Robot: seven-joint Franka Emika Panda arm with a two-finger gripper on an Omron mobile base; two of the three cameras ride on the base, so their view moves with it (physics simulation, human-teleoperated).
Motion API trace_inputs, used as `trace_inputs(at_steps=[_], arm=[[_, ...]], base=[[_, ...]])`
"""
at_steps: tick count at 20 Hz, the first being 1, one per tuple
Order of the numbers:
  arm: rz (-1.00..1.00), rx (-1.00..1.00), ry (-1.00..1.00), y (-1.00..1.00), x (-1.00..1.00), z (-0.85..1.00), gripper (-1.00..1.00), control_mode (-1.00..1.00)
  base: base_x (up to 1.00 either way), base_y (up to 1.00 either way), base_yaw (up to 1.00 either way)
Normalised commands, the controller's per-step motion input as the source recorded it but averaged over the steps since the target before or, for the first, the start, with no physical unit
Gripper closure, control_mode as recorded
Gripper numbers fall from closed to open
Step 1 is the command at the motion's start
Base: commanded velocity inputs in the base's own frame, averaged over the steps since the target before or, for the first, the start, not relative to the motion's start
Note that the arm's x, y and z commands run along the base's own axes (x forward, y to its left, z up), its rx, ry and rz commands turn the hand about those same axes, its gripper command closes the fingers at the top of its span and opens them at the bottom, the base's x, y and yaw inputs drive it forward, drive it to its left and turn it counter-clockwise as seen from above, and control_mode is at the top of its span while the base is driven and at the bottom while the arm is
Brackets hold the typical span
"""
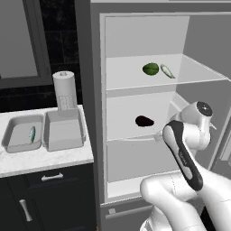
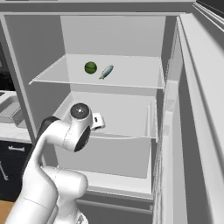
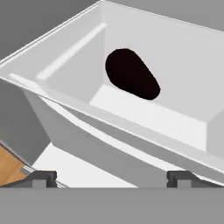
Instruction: Place one avocado and one fish in each tupperware on the nearby counter, to pack two identical lunches.
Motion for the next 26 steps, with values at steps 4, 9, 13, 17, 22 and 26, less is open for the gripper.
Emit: trace_inputs(at_steps=[4, 9, 13, 17, 22, 26], arm=[[0.07, 0.00, 0.00, -0.06, 0.75, -0.01, -1.00, -1.00], [0.12, 0.00, 0.00, -0.01, 0.70, -0.06, -1.00, -1.00], [0.11, 0.00, 0.00, 0.00, 0.53, -0.11, -1.00, -1.00], [0.12, 0.00, 0.00, 0.00, 0.39, -0.14, -1.00, -1.00], [0.14, 0.00, 0.00, 0.00, 0.25, -0.25, -1.00, -1.00], [0.17, -0.02, -0.03, 0.08, 0.06, -0.17, -1.00, -1.00]], base=[[0.00, 0.00, 0.00], [0.00, 0.00, 0.00], [0.00, 0.00, 0.00], [0.00, 0.00, 0.00], [0.00, 0.00, 0.00], [0.00, 0.00, 0.00]])
